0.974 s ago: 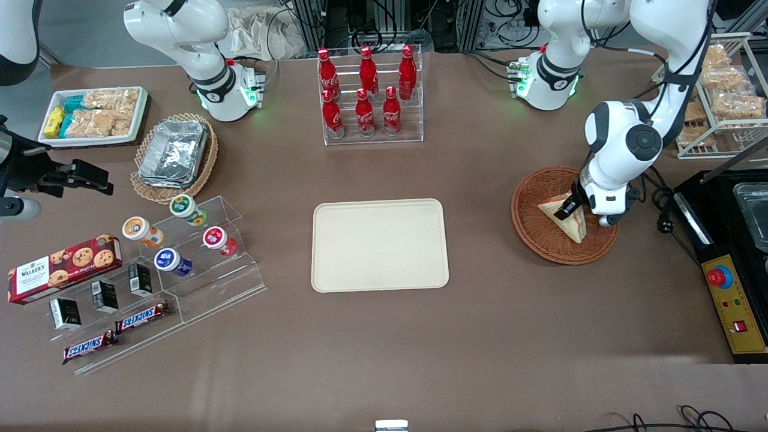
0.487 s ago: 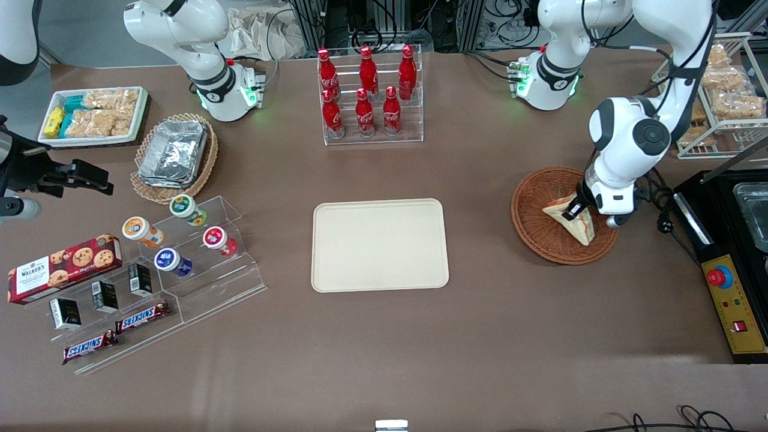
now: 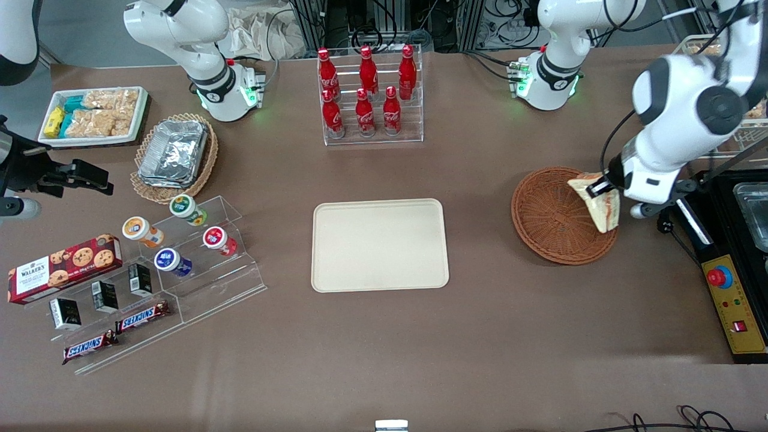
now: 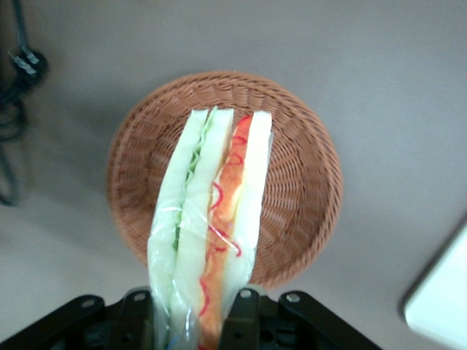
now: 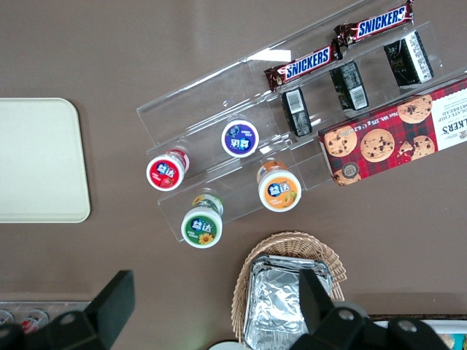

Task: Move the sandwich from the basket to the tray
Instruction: 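Close the left gripper on the sandwich and lift it, then carry the sandwich with the left gripper over the beige tray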

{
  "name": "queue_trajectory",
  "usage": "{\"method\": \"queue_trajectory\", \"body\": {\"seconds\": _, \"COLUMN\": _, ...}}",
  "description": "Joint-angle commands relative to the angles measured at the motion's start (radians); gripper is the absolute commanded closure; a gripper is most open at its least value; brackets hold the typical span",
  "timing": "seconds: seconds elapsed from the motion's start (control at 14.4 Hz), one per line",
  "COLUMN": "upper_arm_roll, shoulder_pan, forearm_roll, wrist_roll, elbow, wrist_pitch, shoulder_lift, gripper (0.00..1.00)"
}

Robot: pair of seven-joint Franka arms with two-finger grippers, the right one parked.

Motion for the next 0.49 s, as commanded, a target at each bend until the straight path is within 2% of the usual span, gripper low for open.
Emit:
{"method": "queue_trajectory", "body": {"seconds": 0.0, "upper_arm_roll": -0.07, "shoulder_pan": -0.005, "forearm_roll": 0.023, "wrist_roll": 0.042, "elbow": 0.265, "wrist_pitch": -0.216, "shoulder_lift": 0.082, "gripper": 1.0}}
{"method": "queue_trajectory", "body": {"seconds": 0.28, "upper_arm_roll": -0.258, "shoulder_pan": -0.018, "forearm_roll": 0.001, "wrist_roll": 0.01, "elbow": 0.431, "wrist_pitch": -0.255, "shoulder_lift": 0.191, "gripper": 1.0}}
{"method": "queue_trajectory", "body": {"seconds": 0.42, "upper_arm_roll": -0.358, "shoulder_pan": -0.046, "forearm_roll": 0.027, "wrist_roll": -0.116, "elbow": 0.445, "wrist_pitch": -0.238, "shoulder_lift": 0.257, "gripper": 1.0}}
